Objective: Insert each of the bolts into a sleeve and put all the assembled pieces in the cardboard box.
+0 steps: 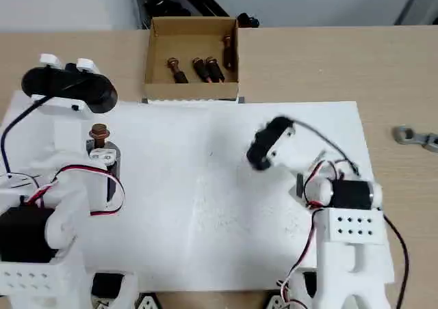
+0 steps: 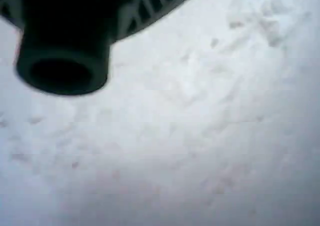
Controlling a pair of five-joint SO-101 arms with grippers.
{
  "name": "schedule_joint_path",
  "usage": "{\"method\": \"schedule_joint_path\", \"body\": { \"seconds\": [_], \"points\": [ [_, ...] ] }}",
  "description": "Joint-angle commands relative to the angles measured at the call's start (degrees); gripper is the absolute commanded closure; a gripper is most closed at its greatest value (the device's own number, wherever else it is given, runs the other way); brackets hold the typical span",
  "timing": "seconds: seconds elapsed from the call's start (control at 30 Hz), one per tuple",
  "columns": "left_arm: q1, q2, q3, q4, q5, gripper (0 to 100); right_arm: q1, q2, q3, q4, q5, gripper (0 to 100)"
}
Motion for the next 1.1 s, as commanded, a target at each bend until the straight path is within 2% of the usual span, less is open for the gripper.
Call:
{"method": "schedule_joint_path", "body": {
  "seconds": [0.0,0.1,0.33,0.57,0.67,0.77,0.93,1.07],
  "points": [
    [-0.4,-1.2,-0.1,-1.1,0.2,99,0.4,-1.9,-9.3,0.4,-6.8,99.7],
    [-0.4,-1.3,-0.2,-1.1,0.2,99,0.0,-7.1,-13.4,-0.5,-10.0,99.6],
    [-0.3,-1.3,-0.2,-1.1,0.2,99,-2.1,-23.8,-13.9,-8.9,-10.3,99.6],
    [-0.3,-1.3,-0.2,-1.1,0.2,99,1.1,-32.8,-5.1,-16.9,-13.6,99.6],
    [-0.3,-1.3,-0.2,-1.1,0.2,99,6.8,-32.7,-1.3,-20.4,-21.7,99.6],
    [-0.3,-1.3,-0.2,-1.1,0.2,99,8.7,-33.1,1.5,-22.3,-34.6,99.5],
    [-0.3,-1.3,-0.2,-1.1,0.2,99,6.9,-33.1,4.1,-24.2,-55.7,99.5],
    [-0.3,-1.2,-0.2,-1.1,0.2,99,1.8,-33.1,5.2,-24.6,-64.1,99.6]
  ]
}}
